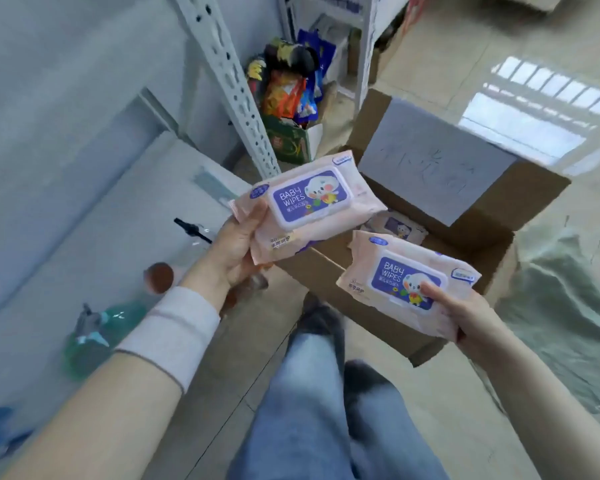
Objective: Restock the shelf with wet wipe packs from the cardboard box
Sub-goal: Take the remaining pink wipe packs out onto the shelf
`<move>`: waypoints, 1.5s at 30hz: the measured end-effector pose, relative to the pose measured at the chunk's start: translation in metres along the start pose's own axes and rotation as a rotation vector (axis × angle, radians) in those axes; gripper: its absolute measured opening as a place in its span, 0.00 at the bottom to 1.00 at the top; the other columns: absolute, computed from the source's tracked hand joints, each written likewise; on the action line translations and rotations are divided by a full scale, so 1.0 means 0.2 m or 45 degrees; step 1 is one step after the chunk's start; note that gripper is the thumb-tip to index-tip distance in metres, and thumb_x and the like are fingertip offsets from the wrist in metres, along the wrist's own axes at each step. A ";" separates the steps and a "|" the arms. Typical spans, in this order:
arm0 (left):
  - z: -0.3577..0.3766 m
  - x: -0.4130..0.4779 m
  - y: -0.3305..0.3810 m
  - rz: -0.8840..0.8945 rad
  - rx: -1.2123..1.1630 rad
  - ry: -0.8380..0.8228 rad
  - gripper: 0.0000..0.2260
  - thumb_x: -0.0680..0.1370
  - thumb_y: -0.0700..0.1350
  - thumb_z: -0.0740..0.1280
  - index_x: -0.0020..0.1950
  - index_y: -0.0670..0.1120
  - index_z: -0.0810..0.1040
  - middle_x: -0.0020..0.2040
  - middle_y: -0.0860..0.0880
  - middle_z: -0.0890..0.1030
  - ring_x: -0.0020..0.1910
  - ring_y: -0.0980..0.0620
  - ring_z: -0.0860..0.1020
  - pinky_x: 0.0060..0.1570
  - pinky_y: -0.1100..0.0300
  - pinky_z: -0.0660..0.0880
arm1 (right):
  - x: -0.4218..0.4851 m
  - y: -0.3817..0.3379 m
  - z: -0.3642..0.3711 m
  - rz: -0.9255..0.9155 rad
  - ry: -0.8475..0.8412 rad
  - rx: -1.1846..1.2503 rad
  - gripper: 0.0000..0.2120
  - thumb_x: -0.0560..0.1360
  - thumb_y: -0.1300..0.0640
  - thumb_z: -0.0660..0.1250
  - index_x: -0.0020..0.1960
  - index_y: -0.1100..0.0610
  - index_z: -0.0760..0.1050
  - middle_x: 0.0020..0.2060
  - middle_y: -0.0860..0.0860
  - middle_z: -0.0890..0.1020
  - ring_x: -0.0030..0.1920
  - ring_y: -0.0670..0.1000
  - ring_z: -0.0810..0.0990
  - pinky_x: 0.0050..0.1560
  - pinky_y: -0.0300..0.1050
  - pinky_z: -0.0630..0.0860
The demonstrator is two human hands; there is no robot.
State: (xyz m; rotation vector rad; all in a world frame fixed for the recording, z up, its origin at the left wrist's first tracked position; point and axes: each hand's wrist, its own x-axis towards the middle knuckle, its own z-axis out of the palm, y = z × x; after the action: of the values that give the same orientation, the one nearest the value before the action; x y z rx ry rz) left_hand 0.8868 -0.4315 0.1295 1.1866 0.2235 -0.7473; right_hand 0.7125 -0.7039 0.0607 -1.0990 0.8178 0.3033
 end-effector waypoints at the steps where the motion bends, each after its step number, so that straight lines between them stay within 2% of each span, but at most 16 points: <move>1: 0.00 -0.12 0.06 0.057 -0.034 -0.031 0.43 0.55 0.57 0.79 0.66 0.44 0.72 0.59 0.43 0.79 0.55 0.45 0.79 0.47 0.48 0.81 | -0.06 -0.06 0.05 -0.030 -0.054 -0.051 0.31 0.58 0.46 0.77 0.59 0.54 0.76 0.53 0.55 0.84 0.52 0.56 0.83 0.47 0.51 0.81; 2: -0.01 -0.24 0.12 0.123 -0.048 -0.064 0.44 0.54 0.57 0.79 0.67 0.44 0.71 0.60 0.43 0.79 0.56 0.45 0.79 0.48 0.48 0.80 | -0.12 -0.13 0.10 -0.062 -0.105 -0.101 0.31 0.59 0.46 0.77 0.59 0.54 0.76 0.53 0.55 0.84 0.52 0.56 0.83 0.46 0.51 0.81; 6: -0.11 -0.68 0.38 0.381 -0.073 -0.150 0.25 0.62 0.54 0.76 0.56 0.48 0.81 0.52 0.47 0.84 0.50 0.49 0.83 0.41 0.55 0.80 | -0.32 -0.37 0.38 -0.216 -0.279 -0.249 0.27 0.61 0.49 0.74 0.58 0.56 0.76 0.52 0.57 0.84 0.50 0.57 0.84 0.42 0.48 0.82; 10: -0.31 -1.10 0.59 0.617 -0.025 0.088 0.35 0.58 0.54 0.79 0.61 0.46 0.75 0.53 0.46 0.83 0.51 0.47 0.82 0.41 0.51 0.80 | -0.50 -0.50 0.76 -0.304 -0.440 -0.338 0.21 0.63 0.54 0.71 0.55 0.56 0.77 0.47 0.57 0.85 0.44 0.56 0.85 0.38 0.46 0.82; 12: -0.44 -1.31 0.66 0.703 0.025 0.222 0.29 0.65 0.52 0.76 0.63 0.46 0.74 0.54 0.45 0.82 0.51 0.46 0.81 0.39 0.49 0.80 | -0.58 -0.51 0.99 -0.355 -0.498 -0.407 0.19 0.63 0.53 0.71 0.53 0.55 0.78 0.44 0.55 0.86 0.40 0.53 0.85 0.33 0.43 0.81; 14: -0.62 -1.51 0.68 0.773 0.008 0.352 0.21 0.72 0.47 0.67 0.64 0.46 0.74 0.55 0.44 0.82 0.50 0.45 0.81 0.38 0.47 0.79 | -0.66 -0.48 1.24 -0.404 -0.561 -0.461 0.18 0.63 0.53 0.70 0.52 0.55 0.77 0.41 0.53 0.86 0.38 0.51 0.86 0.31 0.41 0.80; 17: -0.93 -1.83 0.66 0.845 -0.062 0.509 0.13 0.72 0.43 0.65 0.56 0.48 0.78 0.49 0.46 0.84 0.45 0.47 0.83 0.35 0.46 0.79 | -0.75 -0.36 1.64 -0.430 -0.686 -0.497 0.16 0.63 0.55 0.70 0.51 0.55 0.78 0.40 0.53 0.86 0.38 0.51 0.86 0.31 0.41 0.80; 21: -1.41 -2.27 0.57 0.822 -0.202 0.778 0.12 0.69 0.43 0.66 0.51 0.48 0.79 0.42 0.48 0.85 0.40 0.50 0.84 0.33 0.52 0.80 | -0.86 -0.15 2.20 -0.414 -0.849 -0.673 0.18 0.62 0.55 0.72 0.51 0.57 0.78 0.42 0.55 0.86 0.41 0.54 0.85 0.33 0.42 0.81; 24: -1.77 -2.57 0.51 0.803 -0.228 1.006 0.10 0.67 0.44 0.65 0.46 0.50 0.82 0.39 0.50 0.85 0.36 0.52 0.84 0.30 0.55 0.79 | -0.93 -0.01 2.62 -0.425 -0.912 -0.824 0.18 0.59 0.53 0.73 0.48 0.57 0.78 0.38 0.53 0.86 0.37 0.52 0.86 0.30 0.42 0.80; 27: -2.11 -2.77 0.50 0.758 -0.197 1.169 0.10 0.70 0.43 0.65 0.50 0.49 0.79 0.40 0.50 0.86 0.38 0.53 0.84 0.31 0.55 0.80 | -0.96 0.12 2.98 -0.428 -0.954 -0.836 0.21 0.57 0.52 0.74 0.48 0.58 0.78 0.39 0.54 0.86 0.37 0.52 0.85 0.34 0.46 0.82; 30: -2.40 -2.87 0.56 0.742 -0.180 1.298 0.07 0.76 0.41 0.64 0.50 0.50 0.79 0.39 0.53 0.86 0.37 0.56 0.84 0.31 0.57 0.80 | -0.97 0.20 3.30 -0.442 -1.003 -0.800 0.20 0.58 0.54 0.73 0.48 0.58 0.78 0.36 0.51 0.86 0.34 0.49 0.85 0.30 0.42 0.80; 32: -2.55 -2.90 0.61 0.740 -0.145 1.374 0.06 0.76 0.41 0.65 0.49 0.51 0.79 0.39 0.54 0.85 0.37 0.57 0.84 0.30 0.59 0.80 | -0.96 0.23 3.50 -0.470 -1.030 -0.826 0.23 0.55 0.52 0.75 0.49 0.57 0.79 0.38 0.51 0.86 0.36 0.51 0.85 0.34 0.46 0.82; 35: -2.73 -2.92 0.69 0.754 -0.087 1.429 0.08 0.75 0.41 0.66 0.51 0.52 0.78 0.40 0.55 0.85 0.39 0.57 0.84 0.32 0.58 0.80 | -0.93 0.29 3.80 -0.495 -1.061 -0.866 0.17 0.62 0.56 0.76 0.49 0.56 0.78 0.44 0.53 0.84 0.41 0.53 0.83 0.43 0.50 0.81; 39: -2.91 -2.89 0.81 0.666 0.001 1.406 0.09 0.76 0.41 0.65 0.53 0.54 0.78 0.47 0.52 0.85 0.44 0.54 0.83 0.38 0.56 0.80 | -0.87 0.35 4.12 -0.495 -1.086 -0.956 0.09 0.67 0.57 0.74 0.46 0.52 0.77 0.43 0.52 0.84 0.38 0.49 0.84 0.39 0.47 0.82; 42: -3.04 -2.83 0.88 0.628 0.141 1.484 0.12 0.77 0.39 0.64 0.58 0.51 0.76 0.55 0.48 0.81 0.49 0.52 0.80 0.47 0.53 0.78 | -0.83 0.39 4.29 -0.568 -1.024 -1.052 0.13 0.68 0.55 0.74 0.50 0.53 0.77 0.46 0.50 0.83 0.43 0.50 0.82 0.44 0.48 0.80; 45: -3.11 -2.76 0.94 0.545 0.415 1.658 0.17 0.75 0.36 0.65 0.64 0.45 0.74 0.59 0.45 0.79 0.56 0.47 0.78 0.55 0.52 0.75 | -0.80 0.42 4.38 -0.775 -0.843 -1.220 0.20 0.66 0.51 0.75 0.55 0.55 0.74 0.47 0.50 0.82 0.44 0.50 0.81 0.42 0.47 0.79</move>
State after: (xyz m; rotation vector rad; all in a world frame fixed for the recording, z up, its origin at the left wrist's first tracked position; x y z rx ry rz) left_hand 0.7298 0.3833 0.3243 1.8220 0.9029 0.4796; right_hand 0.9345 0.1296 0.3003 -1.9150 -0.3387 0.5181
